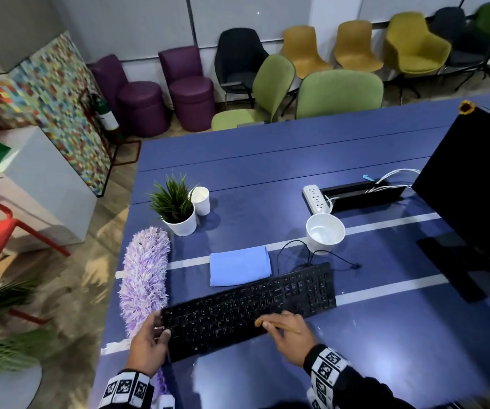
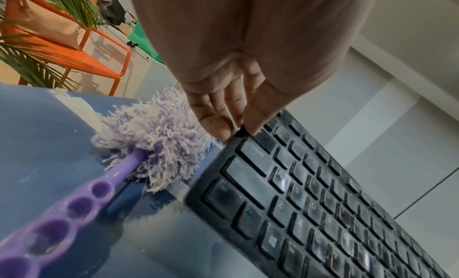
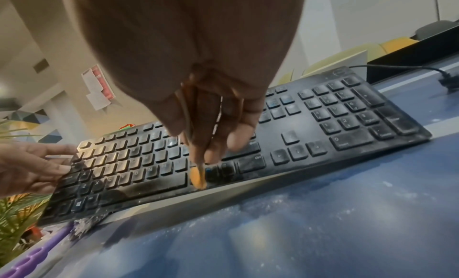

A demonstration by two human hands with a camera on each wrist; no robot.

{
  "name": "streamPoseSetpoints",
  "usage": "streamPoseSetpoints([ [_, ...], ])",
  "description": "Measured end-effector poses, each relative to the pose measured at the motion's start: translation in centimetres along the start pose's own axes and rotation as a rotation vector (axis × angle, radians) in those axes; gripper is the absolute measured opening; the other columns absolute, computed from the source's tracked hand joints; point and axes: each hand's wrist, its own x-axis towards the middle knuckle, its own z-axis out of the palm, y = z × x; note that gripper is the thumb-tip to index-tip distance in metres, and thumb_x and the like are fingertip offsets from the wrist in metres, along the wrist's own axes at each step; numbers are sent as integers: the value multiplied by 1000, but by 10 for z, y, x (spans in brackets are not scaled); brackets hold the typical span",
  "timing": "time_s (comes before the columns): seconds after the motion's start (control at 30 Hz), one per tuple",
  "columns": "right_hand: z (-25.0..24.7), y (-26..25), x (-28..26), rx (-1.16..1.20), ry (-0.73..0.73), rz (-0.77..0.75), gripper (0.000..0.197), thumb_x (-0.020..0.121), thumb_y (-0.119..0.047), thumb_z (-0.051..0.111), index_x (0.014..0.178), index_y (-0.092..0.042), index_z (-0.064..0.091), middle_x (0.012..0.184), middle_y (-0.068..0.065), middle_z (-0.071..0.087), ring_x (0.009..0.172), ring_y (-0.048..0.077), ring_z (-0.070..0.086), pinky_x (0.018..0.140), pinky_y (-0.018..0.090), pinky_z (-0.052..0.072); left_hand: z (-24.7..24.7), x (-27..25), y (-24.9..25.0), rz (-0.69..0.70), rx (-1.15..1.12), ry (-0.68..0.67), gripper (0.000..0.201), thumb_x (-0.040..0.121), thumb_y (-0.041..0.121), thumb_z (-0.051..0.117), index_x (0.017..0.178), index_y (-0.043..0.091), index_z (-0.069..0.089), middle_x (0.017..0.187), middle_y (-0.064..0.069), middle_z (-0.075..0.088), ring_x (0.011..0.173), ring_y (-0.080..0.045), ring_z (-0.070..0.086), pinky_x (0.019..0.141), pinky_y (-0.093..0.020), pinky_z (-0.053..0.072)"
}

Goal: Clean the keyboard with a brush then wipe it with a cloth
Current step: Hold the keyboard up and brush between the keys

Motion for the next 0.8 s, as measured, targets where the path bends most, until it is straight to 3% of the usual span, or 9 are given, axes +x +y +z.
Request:
streamPoseSetpoints([
  [0.07,-1,1,0,-11,-36,15,28,92,-41,50,104,-27,71,100,-14,73,84,1,64,81,17,51,0,1,-6,-7,9,-11,48,84,-17,58,124,9,50,96,-15,68,83,-29,66,74,-5,47],
  [0.2,-1,0,1,18,121,-17,45,91,-58,38,110,-31,69,100,-12,72,83,-3,57,78,11,47,2,1,-6,-29,-5,-23,48,85,-14,59,128,4,48,100,-15,67,87,-31,66,78,-14,50],
  [0.3,5,-13,5,56,-70,-25,30,92,-39,54,121,-35,61,100,-2,68,83,1,58,80,10,47,2,-2,0,-29,-28,-11,45,85,-16,58,125,3,49,101,-18,65,87,-30,63,78,-10,49],
  [0.4,8,-19,8,78,-104,-74,29,91,-33,52,112,-50,60,99,-4,65,88,4,60,86,16,48,3,-1,2,-36,-48,-30,46,85,-15,59,124,9,49,102,-16,66,87,-31,64,90,-30,51],
  [0.5,-5,-16,10,53,-8,-34,30,87,-28,56,86,-58,60,95,-18,63,90,-6,58,85,12,46,4,-2,1,-40,-56,-3,48,85,-17,57,121,12,48,99,-12,63,84,-28,61,78,-6,46],
  [0.57,-12,-11,7,19,40,4,26,81,-29,56,77,-55,61,93,-27,62,90,-9,58,87,12,45,5,-3,-4,-42,-39,14,49,84,-17,59,123,10,48,100,-13,63,86,-30,61,73,-1,44],
  [0.63,-17,-9,3,51,87,66,17,76,-33,55,74,-47,65,89,-23,69,87,-3,62,86,16,47,5,-2,-8,-51,-38,6,50,84,-15,60,126,9,49,101,-14,63,86,-31,62,74,-4,45],
  [0.7,-19,-10,1,89,127,114,15,74,-28,58,73,-36,70,81,-15,71,78,-1,64,76,13,49,3,-3,-7,-66,-40,-7,50,85,-16,59,129,5,48,100,-15,62,84,-31,62,73,-5,46],
  [0.8,-30,-8,-1,133,176,191,18,74,-9,66,69,-25,73,73,-10,71,63,0,60,60,6,43,3,-6,0,-60,-37,-6,50,85,-15,59,126,10,48,99,-13,64,84,-30,63,74,-4,46],
])
